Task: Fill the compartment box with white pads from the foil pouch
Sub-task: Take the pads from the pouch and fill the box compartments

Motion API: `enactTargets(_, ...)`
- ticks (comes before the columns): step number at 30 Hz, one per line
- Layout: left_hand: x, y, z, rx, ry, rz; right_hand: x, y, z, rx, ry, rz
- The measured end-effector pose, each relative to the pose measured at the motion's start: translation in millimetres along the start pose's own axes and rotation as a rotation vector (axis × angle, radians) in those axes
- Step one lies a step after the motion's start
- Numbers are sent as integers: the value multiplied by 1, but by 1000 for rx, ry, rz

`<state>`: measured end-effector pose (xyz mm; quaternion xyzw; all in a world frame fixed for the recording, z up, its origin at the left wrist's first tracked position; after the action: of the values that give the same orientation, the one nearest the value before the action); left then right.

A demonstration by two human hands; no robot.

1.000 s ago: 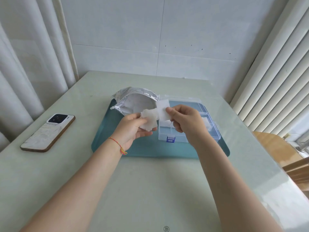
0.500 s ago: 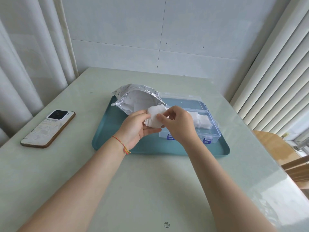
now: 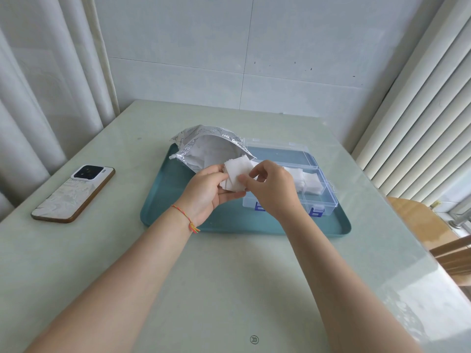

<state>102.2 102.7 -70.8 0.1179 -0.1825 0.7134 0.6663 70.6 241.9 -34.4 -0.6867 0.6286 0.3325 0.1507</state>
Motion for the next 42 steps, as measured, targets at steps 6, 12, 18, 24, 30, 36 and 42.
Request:
enactTargets(6,2,-2,1,11,43,2,1,-2,-1,11,35,-5)
enactTargets(12,2,-3,5,35,144,17,0,0,-5,-35,53,18)
enactTargets(18,-1,-3,6,59,206,37,-5,2,-4,-18,102,-8)
enactTargets(24,-6,0,6,50,49,84,-21,0,-4,89,443,17)
enactTargets(30,4,-1,4,2,-133,7,-5,-5,-8,116,405,-69)
enactTargets(36,10,-4,6,22,-63,-36,-9,-1,-4,69,318,49)
enactTargets(42,0,-1,7,53,-113,48,-17,-2,-4,48,396,153)
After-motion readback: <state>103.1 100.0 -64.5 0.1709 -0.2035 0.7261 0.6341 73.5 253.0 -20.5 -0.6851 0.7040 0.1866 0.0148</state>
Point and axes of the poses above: each hand's wrist, its own y-axis towards the middle knuckle, its own x-axis out of the palm, z = x × y, the point moved 7 cm from there along y, towards the middle knuckle, and after that the axes turned 1 degree about -z, right-handed, at the moved point
